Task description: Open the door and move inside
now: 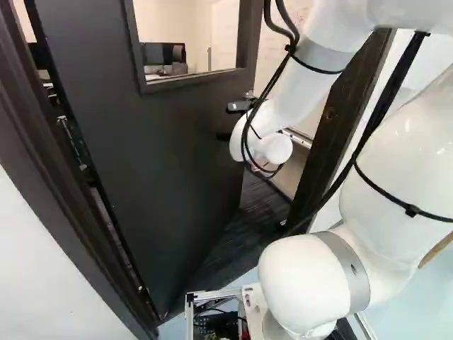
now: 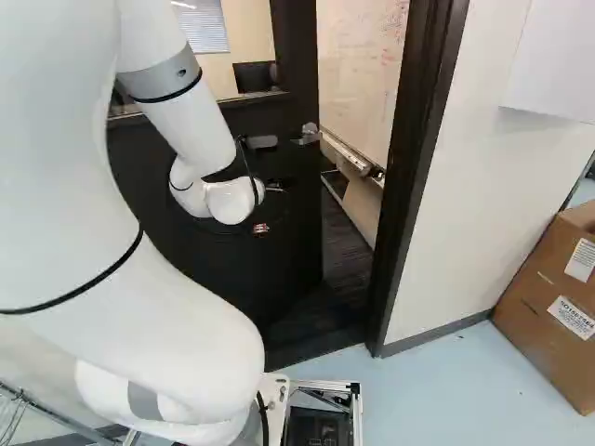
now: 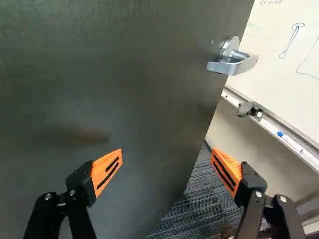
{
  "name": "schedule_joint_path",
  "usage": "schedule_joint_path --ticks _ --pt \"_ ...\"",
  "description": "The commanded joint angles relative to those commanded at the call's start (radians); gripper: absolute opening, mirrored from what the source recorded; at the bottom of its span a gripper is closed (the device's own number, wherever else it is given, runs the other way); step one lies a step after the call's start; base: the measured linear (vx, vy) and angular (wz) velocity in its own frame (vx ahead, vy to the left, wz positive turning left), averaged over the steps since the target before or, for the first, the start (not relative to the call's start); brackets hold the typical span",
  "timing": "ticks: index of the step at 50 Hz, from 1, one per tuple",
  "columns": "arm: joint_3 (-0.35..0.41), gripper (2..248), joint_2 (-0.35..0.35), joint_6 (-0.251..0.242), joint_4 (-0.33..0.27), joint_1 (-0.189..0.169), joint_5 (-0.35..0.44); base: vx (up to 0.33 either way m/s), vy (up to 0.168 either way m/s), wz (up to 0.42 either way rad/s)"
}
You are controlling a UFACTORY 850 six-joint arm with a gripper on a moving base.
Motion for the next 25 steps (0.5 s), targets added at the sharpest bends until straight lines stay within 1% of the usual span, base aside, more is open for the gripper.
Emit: schedule_joint_path --ticks 3,25 --pt "0.000 247 0.000 0.000 0.000 0.000 0.000 0.015 0.036 0.023" --pt "-0.010 247 -0.010 0.000 0.000 0.005 0.000 0.000 0.000 0.000"
